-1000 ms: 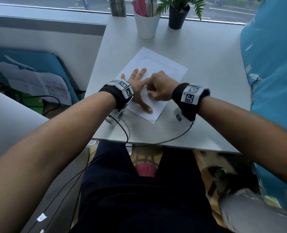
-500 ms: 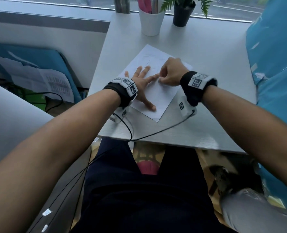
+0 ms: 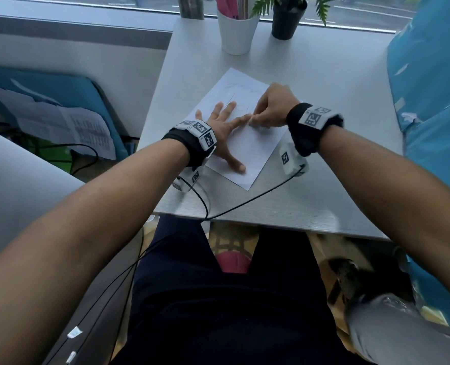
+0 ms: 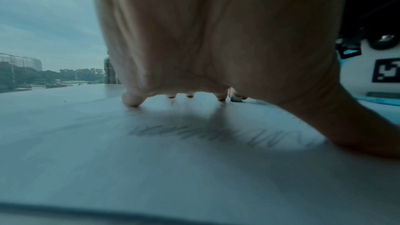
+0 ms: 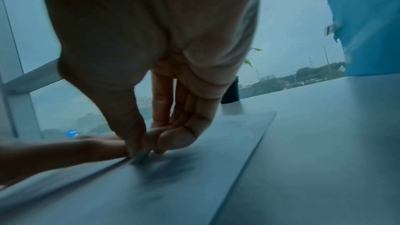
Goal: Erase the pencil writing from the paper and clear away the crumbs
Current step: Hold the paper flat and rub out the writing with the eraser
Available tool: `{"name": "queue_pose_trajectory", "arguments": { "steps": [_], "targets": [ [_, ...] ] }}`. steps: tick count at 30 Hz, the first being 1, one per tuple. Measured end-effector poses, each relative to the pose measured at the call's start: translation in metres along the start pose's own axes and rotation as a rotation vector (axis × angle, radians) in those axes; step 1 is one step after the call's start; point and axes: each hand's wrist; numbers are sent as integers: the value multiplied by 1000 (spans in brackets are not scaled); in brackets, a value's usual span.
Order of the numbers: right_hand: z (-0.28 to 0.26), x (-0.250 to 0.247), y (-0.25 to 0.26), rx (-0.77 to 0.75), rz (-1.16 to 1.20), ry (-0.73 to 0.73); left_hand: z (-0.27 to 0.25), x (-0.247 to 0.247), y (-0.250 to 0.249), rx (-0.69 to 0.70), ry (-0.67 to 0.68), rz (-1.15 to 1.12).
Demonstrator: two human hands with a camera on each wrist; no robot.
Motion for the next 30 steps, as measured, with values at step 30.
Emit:
{"name": "queue_pose_trajectory", "arguments": {
  "steps": [30],
  "targets": [
    [-36,11,-4,-172,-148,30,-19,6,-4,132,-61,-5]
  ]
}}
Point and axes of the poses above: each hand's wrist, its own z-axis towards the middle knuckle, its own x-axis out of the palm, y = z × x, and after that the axes turned 14 degrees about -x, right-handed
